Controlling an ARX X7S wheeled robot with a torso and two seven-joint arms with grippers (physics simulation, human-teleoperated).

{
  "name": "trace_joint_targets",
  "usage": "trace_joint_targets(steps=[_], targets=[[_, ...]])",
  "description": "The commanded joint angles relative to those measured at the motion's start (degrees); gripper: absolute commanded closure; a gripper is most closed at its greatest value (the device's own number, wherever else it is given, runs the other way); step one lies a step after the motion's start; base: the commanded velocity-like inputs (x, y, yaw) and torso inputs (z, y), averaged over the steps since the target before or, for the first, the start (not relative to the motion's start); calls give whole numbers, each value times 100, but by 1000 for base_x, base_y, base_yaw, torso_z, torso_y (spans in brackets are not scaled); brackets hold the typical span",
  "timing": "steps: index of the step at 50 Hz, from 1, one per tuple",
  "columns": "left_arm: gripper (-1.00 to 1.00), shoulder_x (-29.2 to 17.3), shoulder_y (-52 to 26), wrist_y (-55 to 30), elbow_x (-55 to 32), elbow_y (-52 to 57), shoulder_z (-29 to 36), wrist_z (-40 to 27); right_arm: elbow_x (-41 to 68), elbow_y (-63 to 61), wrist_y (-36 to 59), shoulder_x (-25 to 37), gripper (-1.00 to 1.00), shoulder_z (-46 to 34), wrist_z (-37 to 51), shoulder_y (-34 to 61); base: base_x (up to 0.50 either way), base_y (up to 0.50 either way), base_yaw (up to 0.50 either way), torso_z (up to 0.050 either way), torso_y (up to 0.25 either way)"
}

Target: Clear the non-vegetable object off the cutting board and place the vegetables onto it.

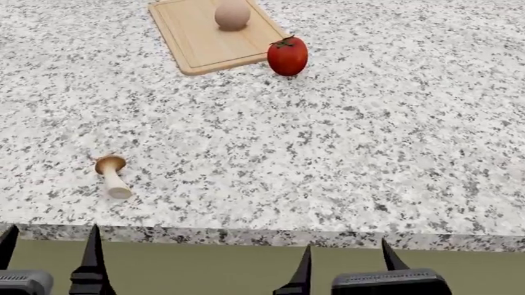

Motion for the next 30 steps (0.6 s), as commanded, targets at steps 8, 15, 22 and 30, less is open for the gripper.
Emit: trace_joint_targets(steps=[8, 15, 22, 30], targets=[[-100, -806, -1337, -3242, -1482, 1969, -918, -540, 181, -1891, 3432, 514, -100, -164, -381, 1560, 0, 0, 0, 0, 0], [-100, -1099, -2084, -3769, -1775, 1831, -1040, -462, 357, -1879, 4161, 724, -100, -200, -681, 2339, 0, 0, 0, 0, 0], [-100, -1367, -2941, -4202, -1893, 1481, -861, -296, 584, -1535, 4525, 848, -100, -43, -1058, 3087, 0, 0, 0, 0, 0], [-100, -1512, -3552, -4274, -1972, 883, -820, -23, 904, -988, 5130, 872, -100, 175, -1509, 4198, 0, 0, 0, 0, 0]])
